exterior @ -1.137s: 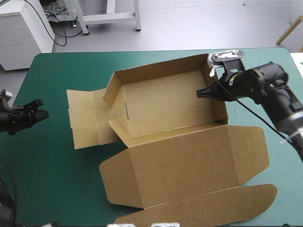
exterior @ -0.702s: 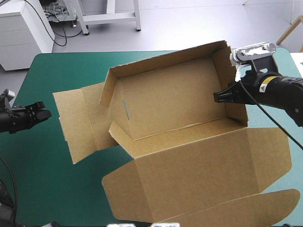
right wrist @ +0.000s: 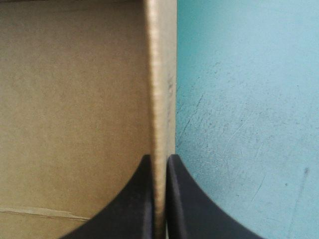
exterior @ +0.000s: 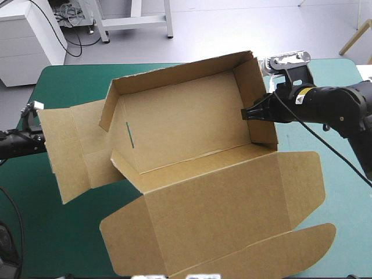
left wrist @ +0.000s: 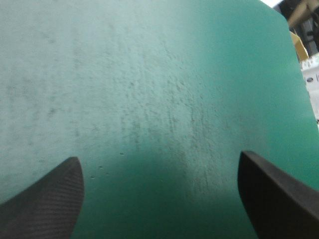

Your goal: Fold the box

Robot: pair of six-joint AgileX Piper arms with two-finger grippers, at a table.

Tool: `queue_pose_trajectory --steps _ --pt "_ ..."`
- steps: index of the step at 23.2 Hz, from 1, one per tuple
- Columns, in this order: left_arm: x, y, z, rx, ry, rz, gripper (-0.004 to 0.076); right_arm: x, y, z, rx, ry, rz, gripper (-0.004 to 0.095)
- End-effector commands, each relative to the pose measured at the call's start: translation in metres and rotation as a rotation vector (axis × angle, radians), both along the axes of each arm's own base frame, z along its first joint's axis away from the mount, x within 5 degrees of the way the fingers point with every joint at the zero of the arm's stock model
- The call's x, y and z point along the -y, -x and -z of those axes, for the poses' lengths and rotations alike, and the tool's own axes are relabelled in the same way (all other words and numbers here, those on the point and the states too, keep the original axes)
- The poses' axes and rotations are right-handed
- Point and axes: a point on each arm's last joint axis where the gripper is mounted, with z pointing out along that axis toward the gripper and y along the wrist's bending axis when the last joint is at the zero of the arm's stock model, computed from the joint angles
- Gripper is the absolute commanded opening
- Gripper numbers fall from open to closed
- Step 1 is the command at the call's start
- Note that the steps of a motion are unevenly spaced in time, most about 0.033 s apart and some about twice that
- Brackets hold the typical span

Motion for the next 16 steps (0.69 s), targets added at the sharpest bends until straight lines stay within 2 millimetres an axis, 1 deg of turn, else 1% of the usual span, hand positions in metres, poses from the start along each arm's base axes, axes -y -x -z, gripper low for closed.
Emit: queue_pose_trajectory --steps 1,3,6,9,11,16 --pt "0.035 0.007 -0.033 0.108 0.113 0.138 0.0599 -0.004 -0.009 -0.012 0.09 -0.073 0.013 -0.0019" --pt "0.052 0.01 -0.046 0.183 0.148 0.185 0.0599 -0.007 -0.021 -0.005 0.079 -0.076 0.026 -0.0019" --pt "0.069 0.022 -0.062 0.252 0.126 0.245 0.0599 -0.011 -0.034 -0.002 0.108 -0.109 0.056 -0.0019" --pt "0.077 0.03 -0.071 0.292 0.124 0.268 0.0599 -0.012 -0.038 0.001 0.103 -0.108 0.059 -0.0019" --pt "0.083 0.037 -0.082 0.341 0.145 0.276 0.0599 -0.012 -0.041 0.003 0.104 -0.107 0.07 -0.0019" --pt "0.087 0.047 -0.099 0.426 0.199 0.266 0.0599 -0.011 -0.044 0.002 0.127 -0.107 0.095 -0.0018"
